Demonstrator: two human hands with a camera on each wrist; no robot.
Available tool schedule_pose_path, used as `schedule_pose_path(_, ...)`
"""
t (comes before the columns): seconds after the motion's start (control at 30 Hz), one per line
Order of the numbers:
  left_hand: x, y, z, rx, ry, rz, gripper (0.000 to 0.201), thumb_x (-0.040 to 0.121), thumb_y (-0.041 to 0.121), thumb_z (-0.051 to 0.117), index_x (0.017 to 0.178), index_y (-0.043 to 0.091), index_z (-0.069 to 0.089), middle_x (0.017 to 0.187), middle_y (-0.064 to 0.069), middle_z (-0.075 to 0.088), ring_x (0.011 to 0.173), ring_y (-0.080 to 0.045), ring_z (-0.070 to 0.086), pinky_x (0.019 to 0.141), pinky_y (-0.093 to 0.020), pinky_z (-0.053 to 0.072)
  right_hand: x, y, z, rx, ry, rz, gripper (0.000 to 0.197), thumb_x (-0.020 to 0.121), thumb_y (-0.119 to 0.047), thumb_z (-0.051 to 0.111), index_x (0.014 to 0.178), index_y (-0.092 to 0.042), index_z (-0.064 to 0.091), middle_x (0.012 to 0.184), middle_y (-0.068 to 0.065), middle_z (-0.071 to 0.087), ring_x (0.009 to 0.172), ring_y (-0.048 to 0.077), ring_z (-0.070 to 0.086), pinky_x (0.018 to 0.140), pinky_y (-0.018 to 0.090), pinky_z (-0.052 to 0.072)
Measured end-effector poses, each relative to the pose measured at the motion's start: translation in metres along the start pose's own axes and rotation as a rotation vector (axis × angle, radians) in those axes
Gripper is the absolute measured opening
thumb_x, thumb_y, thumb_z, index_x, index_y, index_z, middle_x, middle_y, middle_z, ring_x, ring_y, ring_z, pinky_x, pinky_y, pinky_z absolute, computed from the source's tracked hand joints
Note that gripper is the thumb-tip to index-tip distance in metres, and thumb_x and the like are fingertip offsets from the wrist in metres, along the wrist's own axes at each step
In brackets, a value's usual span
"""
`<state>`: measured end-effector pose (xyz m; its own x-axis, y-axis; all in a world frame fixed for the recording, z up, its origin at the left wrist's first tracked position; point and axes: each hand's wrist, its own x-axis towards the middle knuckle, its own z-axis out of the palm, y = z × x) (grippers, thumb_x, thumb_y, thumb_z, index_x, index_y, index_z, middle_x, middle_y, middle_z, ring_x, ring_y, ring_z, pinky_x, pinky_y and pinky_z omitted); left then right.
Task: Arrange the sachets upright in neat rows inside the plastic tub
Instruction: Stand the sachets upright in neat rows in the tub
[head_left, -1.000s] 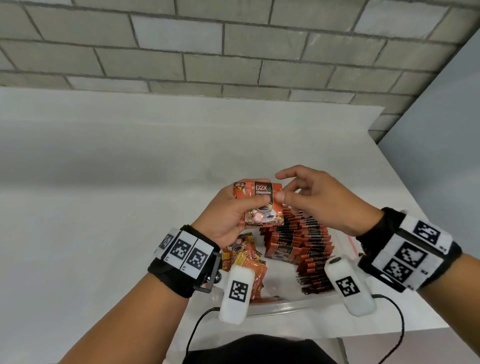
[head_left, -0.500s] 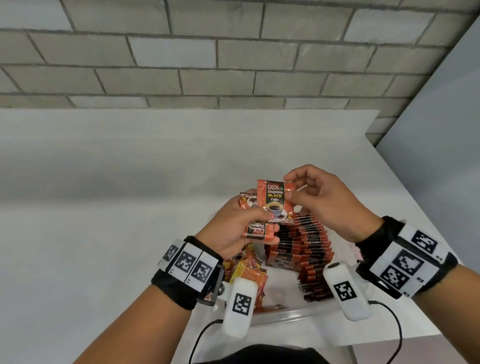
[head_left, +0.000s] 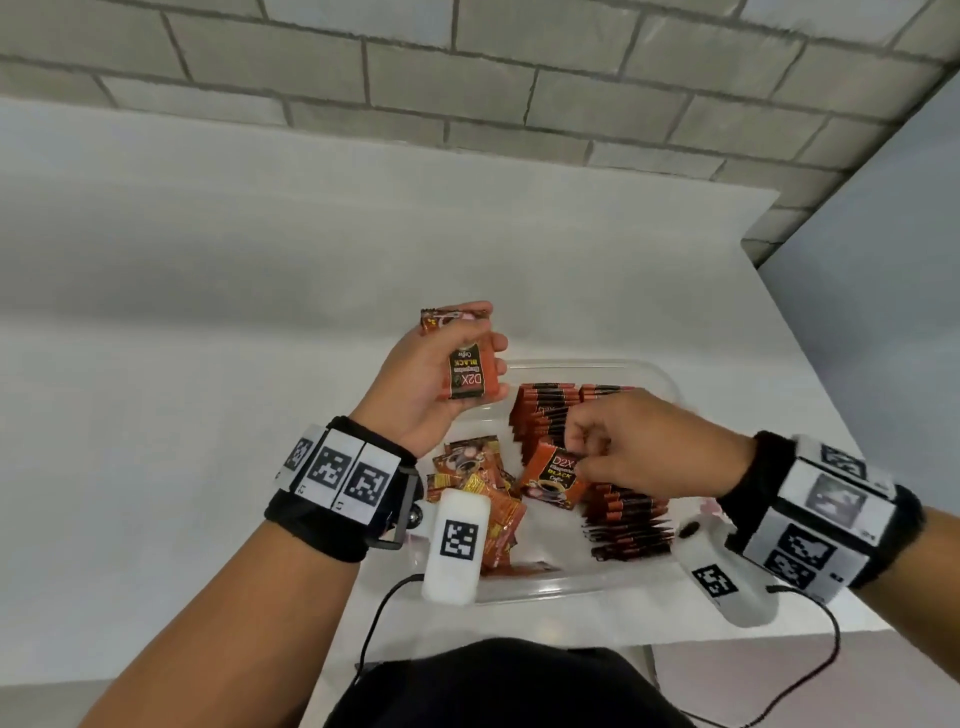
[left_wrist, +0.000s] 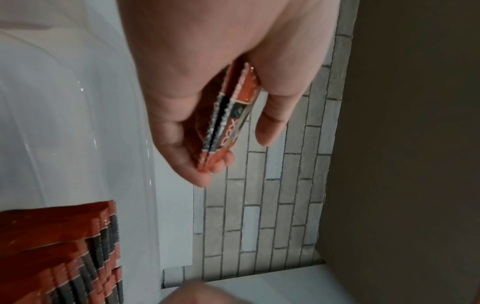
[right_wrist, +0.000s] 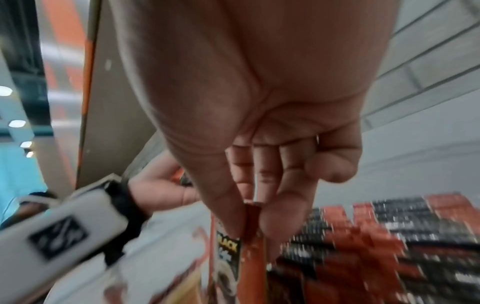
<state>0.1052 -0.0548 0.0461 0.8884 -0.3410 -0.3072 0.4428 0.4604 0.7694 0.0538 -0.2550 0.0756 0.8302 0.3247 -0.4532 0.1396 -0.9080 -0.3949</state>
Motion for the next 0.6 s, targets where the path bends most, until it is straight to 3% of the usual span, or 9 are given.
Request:
schedule_pose_path(0.07,0.000,0.000,-0.001,-0.011,-0.006,-0.001,0.016,0.092,0.013,0.055,0.107,0.015,0.062,0.081,-0.006,0.066,0.067,-0.017,0.062,0.066,-0.035,0.056,0.004,-0.003,0.011,-0.173,-0.008,-0.013,0.009,0.086,-0.021,0.064,0.083,-0.025,0.057,0.072,-0.011,0.060,0.072,0.008,0.057,0.057,0.016,0.037)
schedule_pose_path(0.17,0.000,0.001,-0.001,-0.012,0.002,-0.004,0.018,0.093,0.014,0.055,0.109,0.015,0.062,0.081,-0.005,0.067,0.067,-0.017,0.062,0.068,-0.035,0.056,0.011,-0.005,0.020,-0.310,0.002,-0.018,0.005,0.086,-0.022,0.062,0.083,-0.021,0.057,0.072,-0.010,0.057,0.073,0.012,0.055,0.058,0.021,0.036)
schedule_pose_path(0.33,-0.002,0.002,-0.003,-0.002,0.011,0.001,0.020,0.092,0.014,0.056,0.111,0.015,0.061,0.080,-0.005,0.068,0.067,-0.017,0.063,0.069,-0.036,0.056,0.019,-0.002,0.024,-0.400,0.009,-0.008,0.029,0.084,-0.022,0.060,0.065,-0.027,0.039,0.067,-0.010,0.047,0.071,0.015,0.050,0.050,0.022,0.027)
schedule_pose_path(0.5,-0.004,0.004,-0.004,0.004,0.009,-0.001,0.022,0.092,0.014,0.055,0.114,0.013,0.060,0.080,-0.005,0.068,0.067,-0.017,0.063,0.068,-0.035,0.056,0.021,-0.004,0.028,-0.522,-0.037,0.033,0.014,0.083,-0.022,0.059,0.074,-0.012,0.056,0.076,0.004,0.061,0.069,0.021,0.057,0.049,0.026,0.034)
schedule_pose_path(0.6,-0.003,0.004,-0.004,0.005,0.008,-0.003,0.023,0.092,0.014,0.055,0.115,0.013,0.060,0.080,-0.005,0.068,0.067,-0.017,0.063,0.068,-0.035,0.057,0.024,-0.005,0.028,-0.564,-0.082,0.050,0.020,0.083,-0.019,0.057,0.066,-0.014,0.047,0.067,0.001,0.053,0.060,0.019,0.050,0.045,0.025,0.031)
